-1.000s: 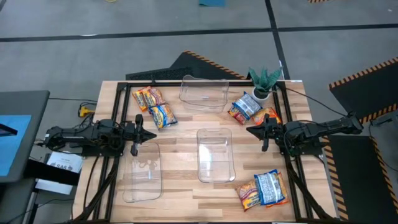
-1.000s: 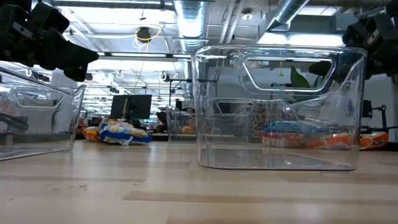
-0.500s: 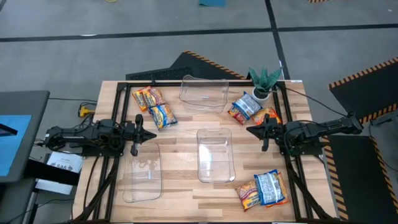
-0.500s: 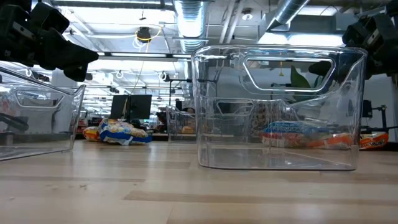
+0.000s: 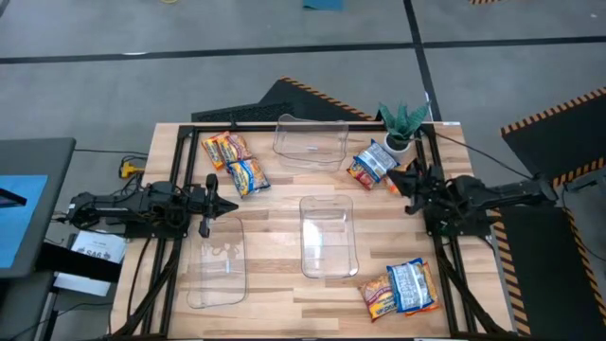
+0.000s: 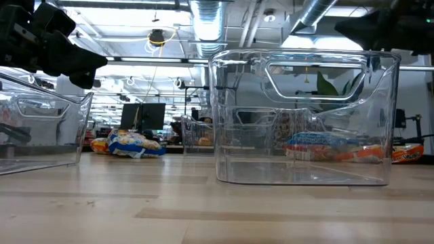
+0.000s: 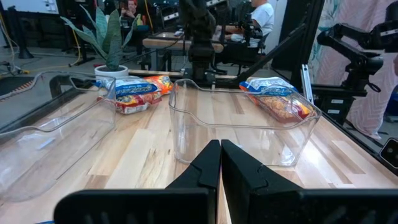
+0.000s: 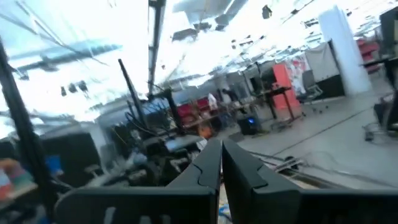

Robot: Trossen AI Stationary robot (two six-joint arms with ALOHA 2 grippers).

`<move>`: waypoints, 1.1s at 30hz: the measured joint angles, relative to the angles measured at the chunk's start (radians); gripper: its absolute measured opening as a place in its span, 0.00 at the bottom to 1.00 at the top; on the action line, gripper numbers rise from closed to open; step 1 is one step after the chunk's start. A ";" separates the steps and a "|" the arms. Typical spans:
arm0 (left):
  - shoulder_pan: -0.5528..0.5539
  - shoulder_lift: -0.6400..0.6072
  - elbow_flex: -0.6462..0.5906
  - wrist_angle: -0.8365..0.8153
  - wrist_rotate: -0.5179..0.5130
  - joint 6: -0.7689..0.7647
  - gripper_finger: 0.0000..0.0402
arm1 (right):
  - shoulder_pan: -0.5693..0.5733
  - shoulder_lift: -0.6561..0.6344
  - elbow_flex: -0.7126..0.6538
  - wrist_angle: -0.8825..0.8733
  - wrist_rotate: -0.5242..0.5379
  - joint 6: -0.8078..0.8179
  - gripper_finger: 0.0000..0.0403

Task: Sort Maruchan noodles
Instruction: Put the top right blue noodle pack into the top transparent bin

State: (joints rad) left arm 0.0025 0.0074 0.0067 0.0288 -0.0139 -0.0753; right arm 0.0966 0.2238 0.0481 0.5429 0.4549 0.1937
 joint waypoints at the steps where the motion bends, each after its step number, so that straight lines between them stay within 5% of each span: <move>1: 0.000 0.000 0.000 0.000 0.000 0.000 0.00 | -0.005 0.023 0.019 -0.031 0.029 -0.008 0.11; 8: 0.000 0.000 0.000 0.000 0.000 0.000 0.00 | -0.063 0.227 0.229 -0.512 0.305 0.085 0.28; 13: 0.000 0.000 0.000 0.000 0.000 0.000 0.00 | -0.145 0.384 0.302 -0.788 0.332 0.314 0.45; 19: 0.000 0.000 0.000 0.000 0.000 0.000 0.00 | -0.227 0.589 0.302 -0.796 0.330 0.382 0.56; 33: 0.000 0.000 0.000 0.000 0.000 0.000 0.00 | -0.276 0.901 0.304 -0.598 0.328 0.294 0.55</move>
State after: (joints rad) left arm 0.0025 0.0074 0.0067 0.0288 -0.0139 -0.0753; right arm -0.1798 1.1246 0.3517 -0.0554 0.7834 0.4873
